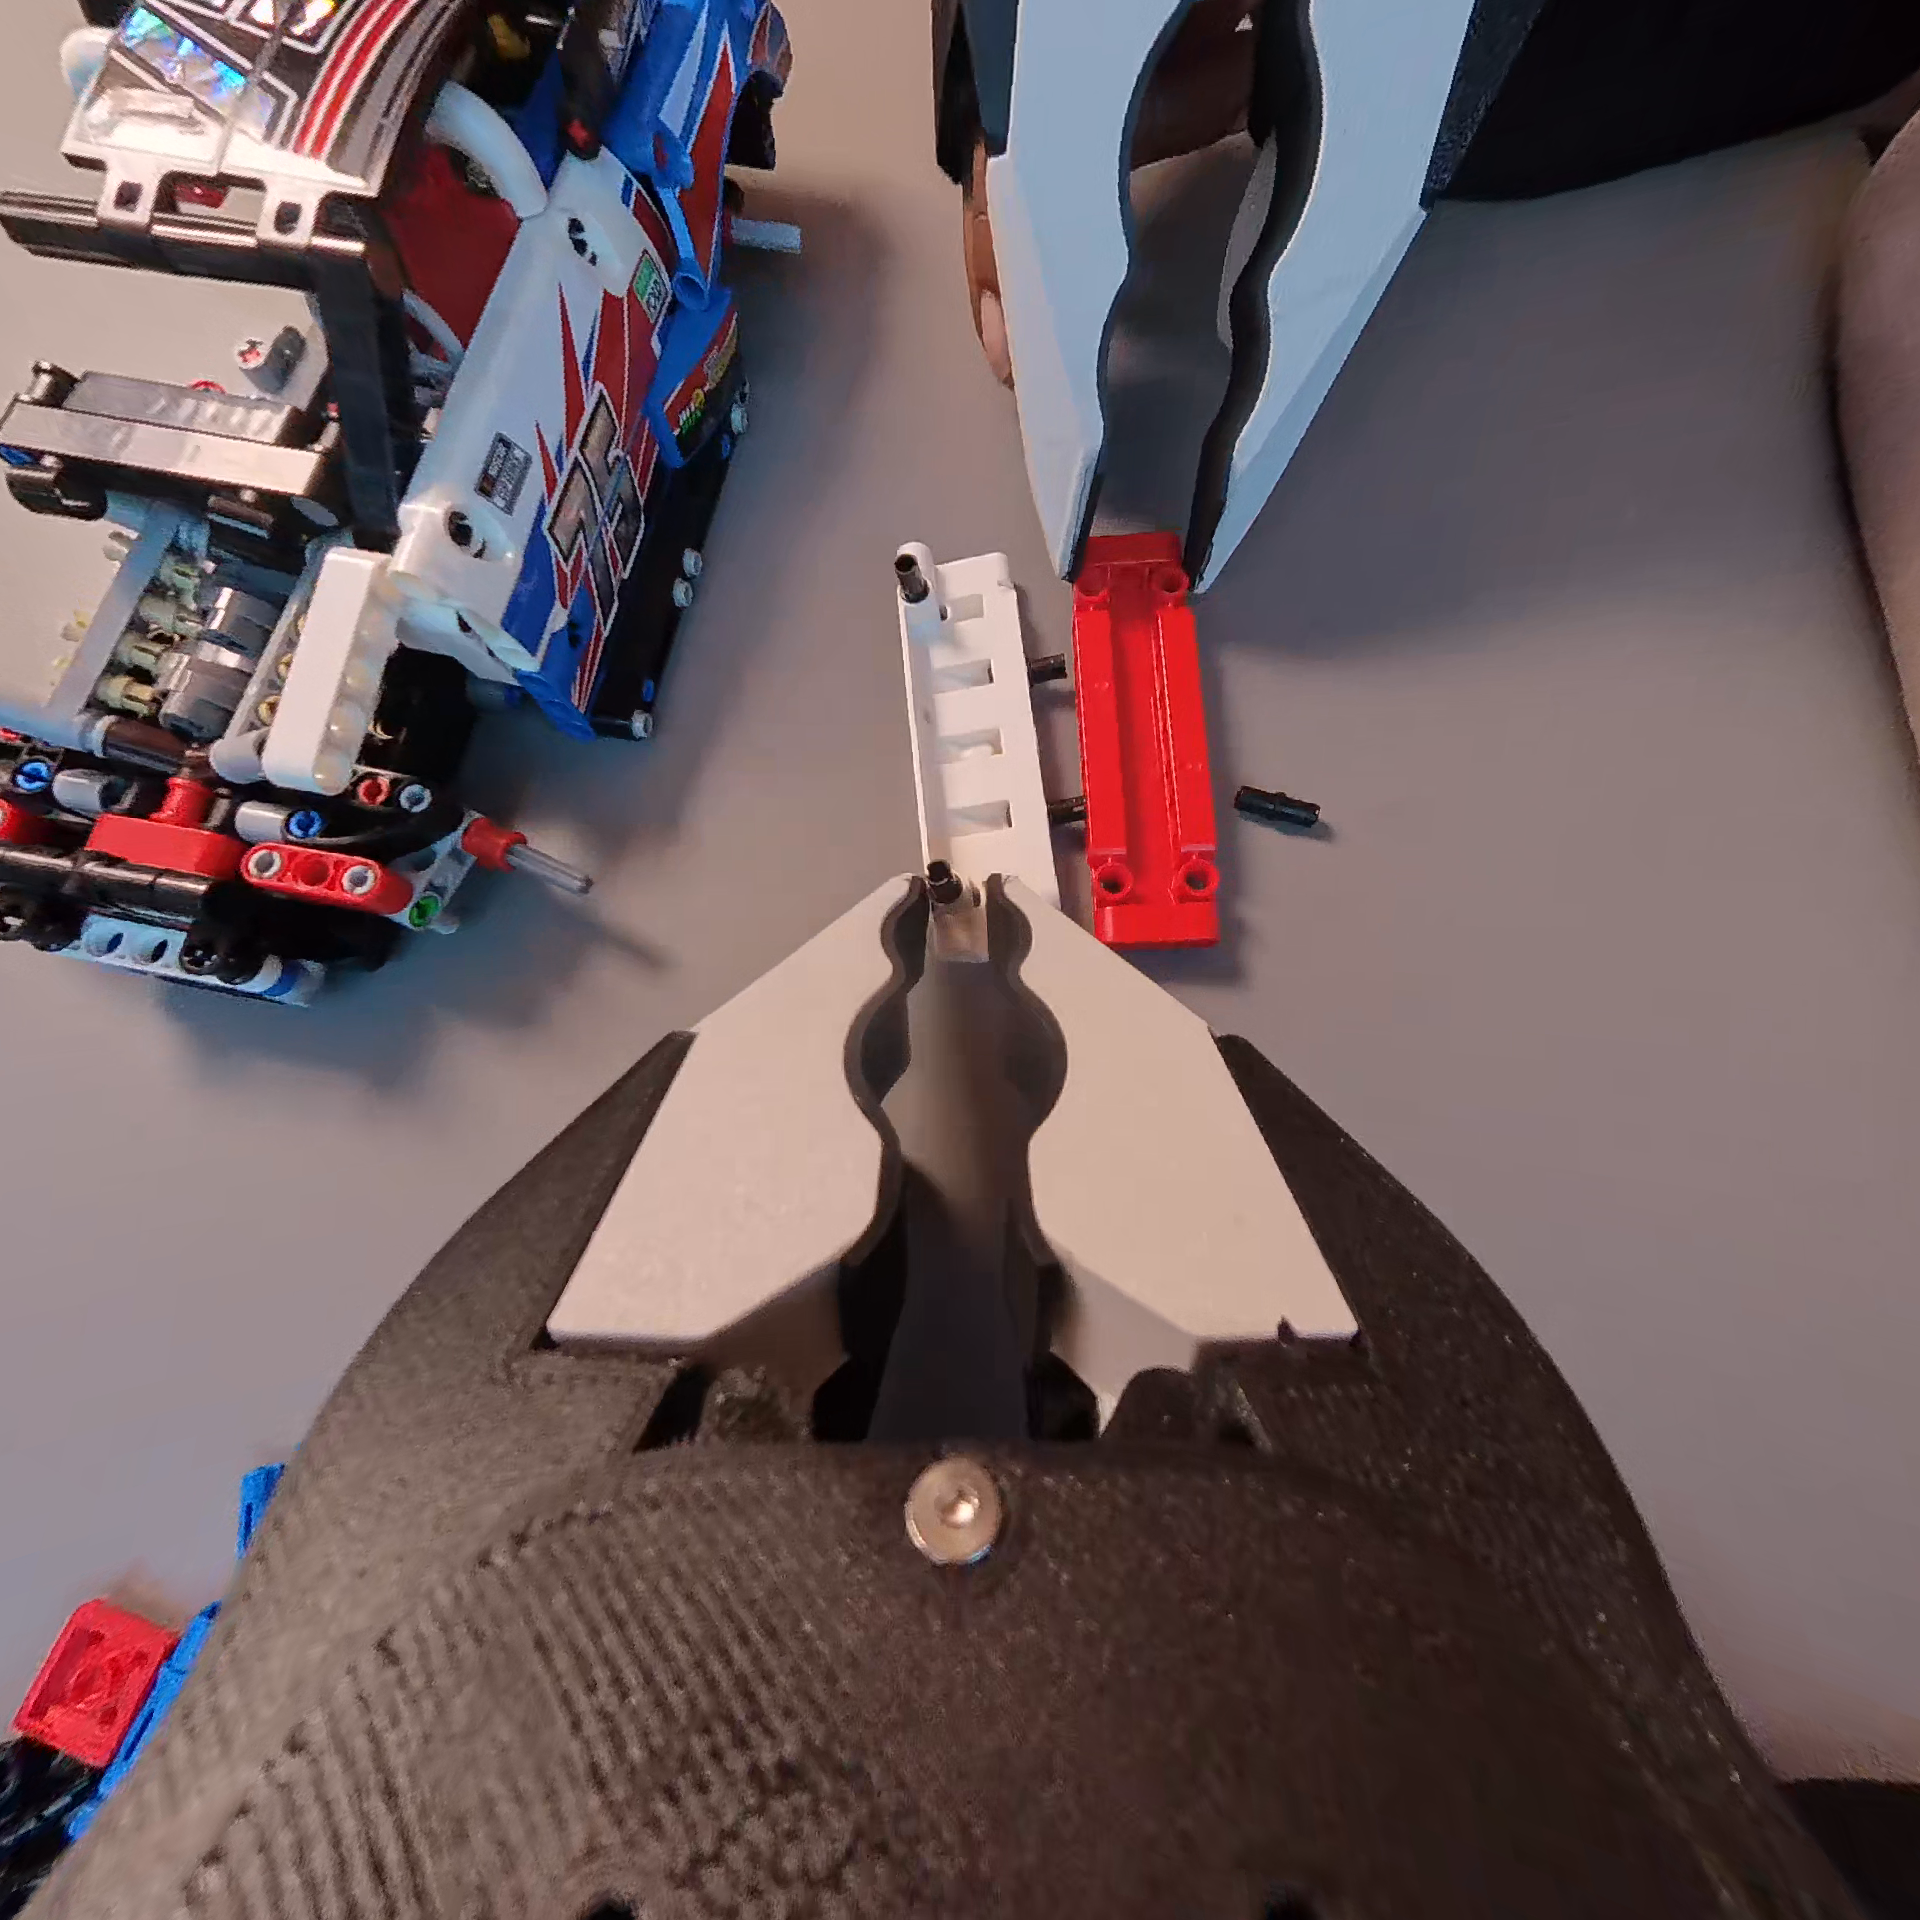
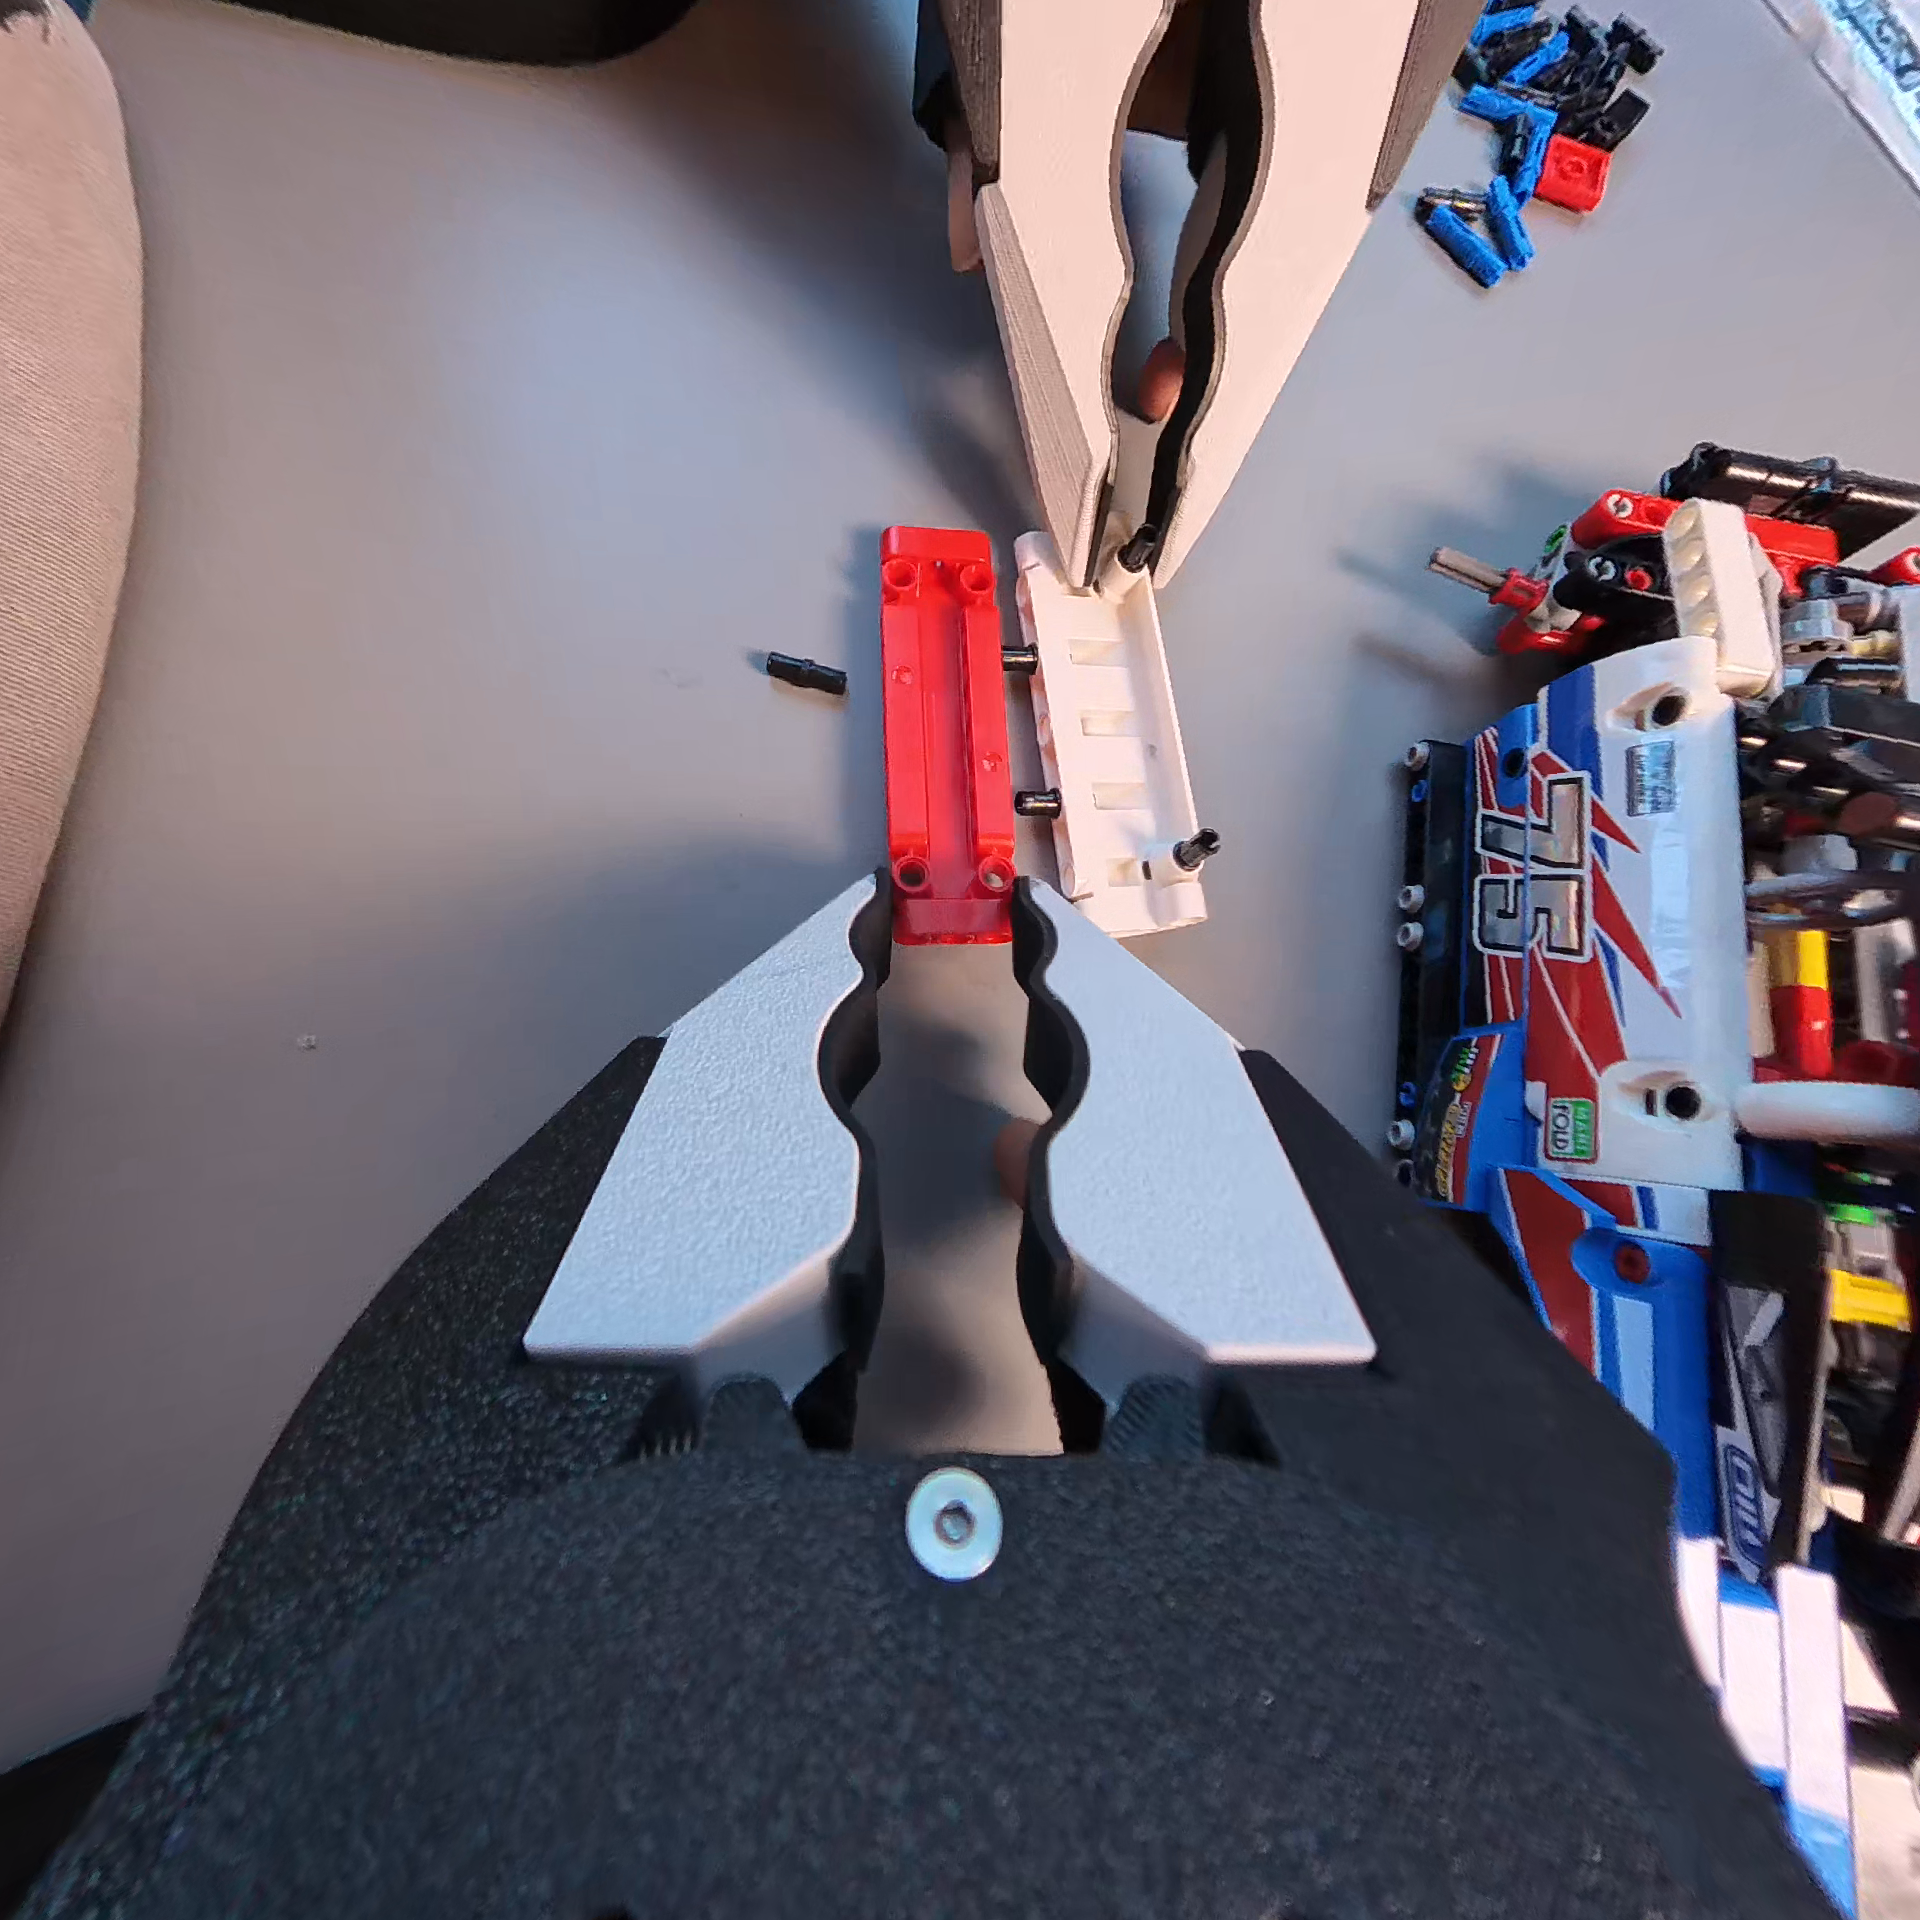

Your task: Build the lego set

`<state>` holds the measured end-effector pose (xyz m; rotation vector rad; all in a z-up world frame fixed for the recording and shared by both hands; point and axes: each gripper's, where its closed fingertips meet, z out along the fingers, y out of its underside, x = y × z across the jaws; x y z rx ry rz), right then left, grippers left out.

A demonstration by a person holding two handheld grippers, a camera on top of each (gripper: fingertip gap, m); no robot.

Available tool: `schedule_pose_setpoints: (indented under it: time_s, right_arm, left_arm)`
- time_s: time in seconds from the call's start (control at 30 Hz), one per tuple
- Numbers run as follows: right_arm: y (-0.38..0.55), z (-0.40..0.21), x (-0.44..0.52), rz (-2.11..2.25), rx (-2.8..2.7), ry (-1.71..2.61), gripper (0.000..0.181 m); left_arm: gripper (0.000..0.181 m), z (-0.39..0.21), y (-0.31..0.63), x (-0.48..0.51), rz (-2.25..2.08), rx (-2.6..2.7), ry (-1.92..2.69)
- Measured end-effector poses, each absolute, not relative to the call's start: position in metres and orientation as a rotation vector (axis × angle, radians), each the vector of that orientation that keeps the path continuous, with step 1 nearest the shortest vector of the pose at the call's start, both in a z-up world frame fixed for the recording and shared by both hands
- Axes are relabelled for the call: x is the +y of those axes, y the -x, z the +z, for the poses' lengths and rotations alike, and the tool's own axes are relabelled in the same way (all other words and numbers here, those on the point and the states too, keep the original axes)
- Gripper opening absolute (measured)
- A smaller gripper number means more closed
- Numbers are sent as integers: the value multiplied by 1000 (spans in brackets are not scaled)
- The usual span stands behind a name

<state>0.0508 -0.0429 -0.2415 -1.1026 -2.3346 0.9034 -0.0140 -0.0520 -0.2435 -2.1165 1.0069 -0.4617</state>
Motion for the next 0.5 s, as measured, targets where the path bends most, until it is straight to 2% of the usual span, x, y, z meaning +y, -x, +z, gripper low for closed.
schedule_pose_setpoints:
  time_s: [0.2,0.5]
  right_arm:
    - [-53,-245,-48,803,-2351,1007,19]
    - [-56,-246,-47,780,-2331,1100,20]
  left_arm:
    - [9,-242,10,-58,-415,1063,2042]
    - [7,-239,4,-66,-405,1132,1966]
